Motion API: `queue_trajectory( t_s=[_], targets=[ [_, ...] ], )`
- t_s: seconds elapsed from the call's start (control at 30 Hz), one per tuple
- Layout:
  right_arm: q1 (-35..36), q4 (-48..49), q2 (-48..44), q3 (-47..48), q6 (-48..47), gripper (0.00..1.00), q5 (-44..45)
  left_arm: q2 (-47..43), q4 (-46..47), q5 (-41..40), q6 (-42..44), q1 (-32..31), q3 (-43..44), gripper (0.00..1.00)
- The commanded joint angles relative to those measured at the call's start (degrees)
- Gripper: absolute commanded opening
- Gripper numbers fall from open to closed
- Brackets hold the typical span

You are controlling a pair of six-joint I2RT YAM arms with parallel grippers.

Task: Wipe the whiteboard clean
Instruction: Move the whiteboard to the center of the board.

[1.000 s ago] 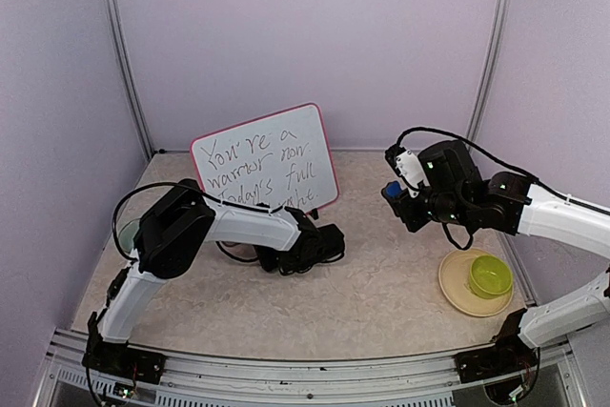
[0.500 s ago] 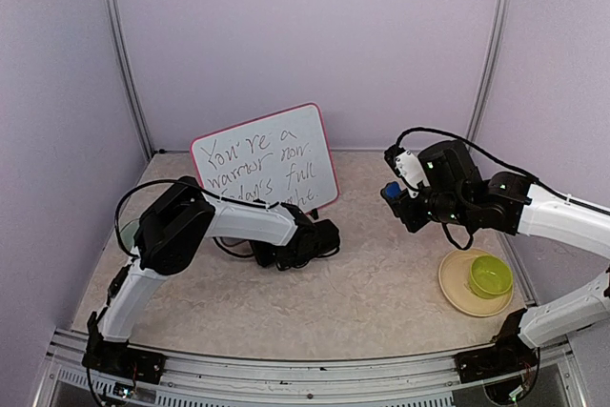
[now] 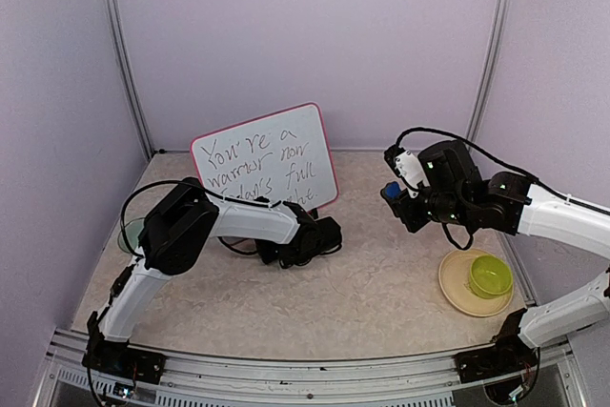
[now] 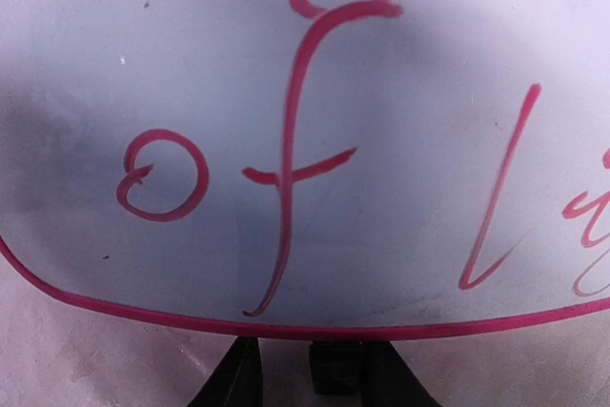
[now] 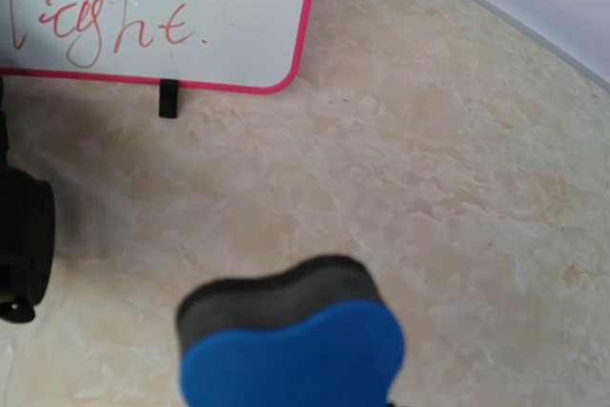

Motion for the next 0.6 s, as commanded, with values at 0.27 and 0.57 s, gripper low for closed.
queue_trajectory(
  t_s=[0.27,0.57],
  targets=[
    [-0.6,1.0,-0.5,0.1,-0.2,0.33,0.1,1.1,-1.0,-1.5,-0.3,0.4,-0.8,0.15],
    [-0.6,0.7,-0.7,0.3,-0.1,0.33,0.0,-1.3,-2.0,-3.0,-1.0,-1.7,-2.5,0.05]
  ],
)
